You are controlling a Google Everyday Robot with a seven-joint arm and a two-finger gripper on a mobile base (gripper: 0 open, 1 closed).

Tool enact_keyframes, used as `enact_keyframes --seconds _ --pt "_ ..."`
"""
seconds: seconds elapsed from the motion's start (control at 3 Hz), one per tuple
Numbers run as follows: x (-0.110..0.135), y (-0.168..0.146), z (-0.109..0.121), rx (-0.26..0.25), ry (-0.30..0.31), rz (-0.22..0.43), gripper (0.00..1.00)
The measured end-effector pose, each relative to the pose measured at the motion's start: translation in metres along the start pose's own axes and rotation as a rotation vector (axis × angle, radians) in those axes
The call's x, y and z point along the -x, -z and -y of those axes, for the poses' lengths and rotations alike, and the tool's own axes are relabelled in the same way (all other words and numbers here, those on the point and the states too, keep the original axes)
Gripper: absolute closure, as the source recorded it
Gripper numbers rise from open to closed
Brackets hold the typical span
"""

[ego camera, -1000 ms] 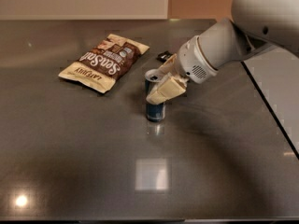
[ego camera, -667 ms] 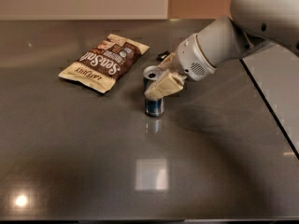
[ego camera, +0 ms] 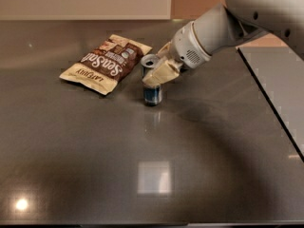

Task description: Move redbull can near brown chip bag

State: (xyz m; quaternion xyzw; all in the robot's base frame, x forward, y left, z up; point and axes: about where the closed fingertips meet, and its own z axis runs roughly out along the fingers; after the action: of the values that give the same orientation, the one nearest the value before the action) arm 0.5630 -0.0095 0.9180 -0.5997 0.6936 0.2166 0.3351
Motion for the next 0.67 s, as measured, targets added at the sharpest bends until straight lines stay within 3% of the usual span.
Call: enact_keyframes --seconds 0.67 --pt "0.019 -0.028 0.060 0.004 -0.031 0.044 1.00"
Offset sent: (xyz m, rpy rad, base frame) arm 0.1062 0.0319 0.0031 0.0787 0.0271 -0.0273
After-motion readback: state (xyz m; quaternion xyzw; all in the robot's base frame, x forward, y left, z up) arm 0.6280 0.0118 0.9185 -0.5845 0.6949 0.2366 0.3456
